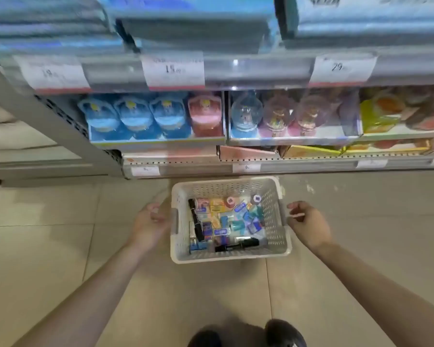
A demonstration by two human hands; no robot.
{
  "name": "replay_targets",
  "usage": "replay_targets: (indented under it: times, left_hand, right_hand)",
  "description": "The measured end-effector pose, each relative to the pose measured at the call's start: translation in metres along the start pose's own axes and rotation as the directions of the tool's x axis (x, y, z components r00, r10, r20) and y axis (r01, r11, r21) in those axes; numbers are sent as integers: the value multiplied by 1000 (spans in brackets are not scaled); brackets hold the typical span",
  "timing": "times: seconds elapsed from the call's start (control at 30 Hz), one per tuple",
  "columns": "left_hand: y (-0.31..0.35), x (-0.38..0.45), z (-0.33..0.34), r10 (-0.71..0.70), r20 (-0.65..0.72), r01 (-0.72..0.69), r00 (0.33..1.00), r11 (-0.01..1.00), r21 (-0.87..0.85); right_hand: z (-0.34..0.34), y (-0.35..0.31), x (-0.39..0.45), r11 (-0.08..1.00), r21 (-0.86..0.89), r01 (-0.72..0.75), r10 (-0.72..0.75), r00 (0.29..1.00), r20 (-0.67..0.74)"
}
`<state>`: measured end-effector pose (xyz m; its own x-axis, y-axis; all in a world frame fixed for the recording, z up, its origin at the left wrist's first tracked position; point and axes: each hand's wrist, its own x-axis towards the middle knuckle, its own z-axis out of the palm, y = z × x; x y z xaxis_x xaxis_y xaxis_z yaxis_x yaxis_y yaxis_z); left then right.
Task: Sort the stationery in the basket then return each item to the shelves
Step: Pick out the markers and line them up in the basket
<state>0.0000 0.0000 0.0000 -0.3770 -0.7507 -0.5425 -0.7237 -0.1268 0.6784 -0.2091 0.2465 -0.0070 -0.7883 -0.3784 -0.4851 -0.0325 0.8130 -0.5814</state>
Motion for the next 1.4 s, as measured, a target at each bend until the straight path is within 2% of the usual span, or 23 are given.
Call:
replay_targets:
  times: [0.07,0.2,0.3,0.43,0.53,0.7,0.87,0.93,1.0,1.03,1.07,1.1,1.17,1.2,1.23,1.3,1.4]
  left_hand:
    - [-12,15,16,71,-19,-69,997,993,97]
    - [-40,54,38,161,63,-171,985,957,234]
    - [-56,76,46,208,86,-224,974,931,289]
    - [-64,85,59,286,39,-276,957,867,415]
    - [-68,86,63,345,-28,-304,938,860,410]
    - [-77,80,70,415,-3,-388,910,852,352]
    - [-79,71,83,405,7,-391,914,878,276]
    - [-81,69,86,391,11,-380,920,886,267]
    - [-84,69,89,392,3,-378,920,885,270]
    - [-84,69,90,397,-5,-381,918,883,275]
    - [-84,70,90,404,-11,-385,915,880,278]
    - [-84,71,91,406,-18,-386,913,879,281]
    - [-83,71,92,411,-36,-385,911,879,283]
    - [-83,72,92,410,-45,-382,911,881,280]
    - [-84,72,92,412,-49,-383,910,880,279]
    - [-84,72,93,422,-60,-389,905,875,288]
    - [-83,69,93,437,-73,-400,896,869,289]
  right_hand:
    - [18,14,19,991,-114,70,-74,997,-35]
    - [51,31,50,933,-269,239,-252,968,-17]
    - [70,40,69,916,-322,241,-265,964,-31]
    - [83,45,79,903,-369,218,-275,955,-108]
    - [81,52,83,890,-396,227,-308,939,-152]
    - [75,64,74,878,-368,306,-385,908,-166]
    - [69,74,68,892,-367,265,-348,919,-183]
    - [68,71,64,837,-488,246,-403,881,-247]
    - [77,53,59,740,-592,320,-574,760,-306]
    - [89,39,57,692,-599,403,-655,700,-285]
    - [105,24,55,653,-566,502,-703,680,-209]
    - [123,8,55,639,-496,588,-704,706,-70]
    - [170,-13,63,657,-470,590,-530,804,269]
    - [193,-20,69,633,-517,576,-423,817,393]
    - [214,-23,76,592,-564,575,-355,815,458]
    - [244,-24,87,538,-622,569,-314,820,478]
    - [263,-21,95,575,-613,541,-290,836,466]
